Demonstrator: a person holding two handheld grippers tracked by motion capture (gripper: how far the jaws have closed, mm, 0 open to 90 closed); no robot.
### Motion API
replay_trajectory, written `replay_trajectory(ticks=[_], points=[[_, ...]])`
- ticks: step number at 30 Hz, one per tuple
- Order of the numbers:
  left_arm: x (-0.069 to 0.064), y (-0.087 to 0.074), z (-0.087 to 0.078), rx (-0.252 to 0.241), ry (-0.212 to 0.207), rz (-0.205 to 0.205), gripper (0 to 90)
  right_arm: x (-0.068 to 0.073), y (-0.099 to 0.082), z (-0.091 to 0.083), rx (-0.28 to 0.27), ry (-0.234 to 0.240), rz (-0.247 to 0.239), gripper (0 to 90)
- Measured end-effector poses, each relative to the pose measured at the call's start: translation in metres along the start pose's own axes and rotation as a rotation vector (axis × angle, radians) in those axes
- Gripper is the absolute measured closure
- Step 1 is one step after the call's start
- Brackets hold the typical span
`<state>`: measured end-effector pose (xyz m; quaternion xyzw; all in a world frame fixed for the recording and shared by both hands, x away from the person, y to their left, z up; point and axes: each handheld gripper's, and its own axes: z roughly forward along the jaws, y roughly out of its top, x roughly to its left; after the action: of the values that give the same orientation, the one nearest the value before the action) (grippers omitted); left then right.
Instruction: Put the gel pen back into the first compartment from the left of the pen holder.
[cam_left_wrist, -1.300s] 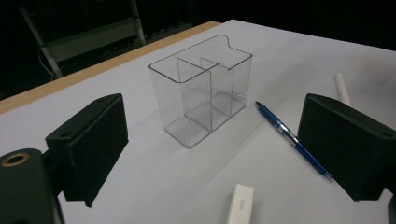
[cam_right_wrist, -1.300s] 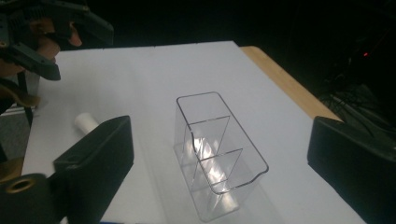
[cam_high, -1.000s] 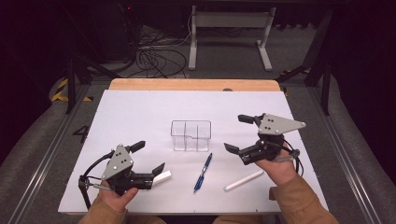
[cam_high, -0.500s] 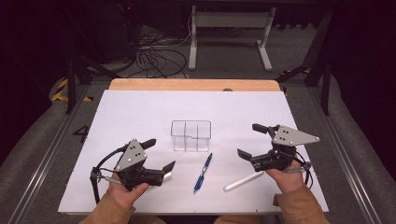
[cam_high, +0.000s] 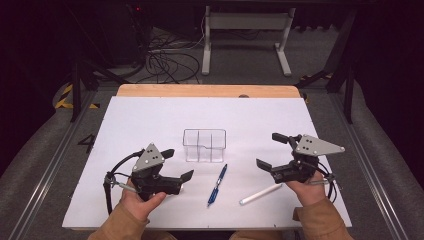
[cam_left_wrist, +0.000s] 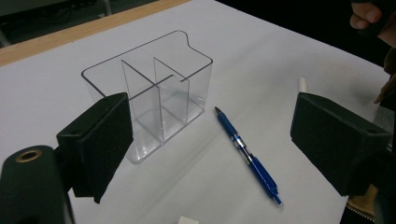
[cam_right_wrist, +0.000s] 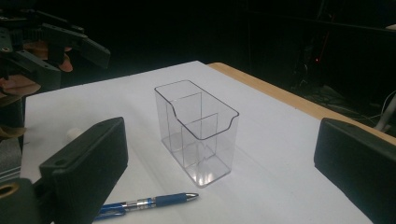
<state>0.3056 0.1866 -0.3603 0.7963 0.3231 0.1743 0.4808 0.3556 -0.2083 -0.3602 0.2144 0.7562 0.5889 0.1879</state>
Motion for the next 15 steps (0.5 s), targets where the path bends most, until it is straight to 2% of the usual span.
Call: replay_trajectory(ticks=[3, 6, 7, 13, 15], points=[[-0.003, 0.002, 0.002, 0.019, 0.013, 0.027, 15.1, -0.001, 0.000, 0.000, 0.006, -0.006, -0.009, 3.9], [-0.009, 0.004, 0.006, 0.048, 0.047, 0.062, 15.2, -0.001, 0.000, 0.000, 0.007, -0.005, -0.012, 4.7], [-0.010, 0.006, 0.007, 0.052, 0.045, 0.062, 15.2, -0.001, 0.000, 0.000, 0.010, -0.005, -0.013, 4.7], [-0.012, 0.014, 0.013, 0.104, 0.017, -0.027, 18.2, 0.001, 0.000, 0.002, 0.012, 0.007, -0.025, 6.0], [-0.012, 0.016, 0.015, 0.113, 0.013, -0.042, 19.3, 0.002, 0.001, 0.001, 0.009, 0.013, -0.021, 6.6]])
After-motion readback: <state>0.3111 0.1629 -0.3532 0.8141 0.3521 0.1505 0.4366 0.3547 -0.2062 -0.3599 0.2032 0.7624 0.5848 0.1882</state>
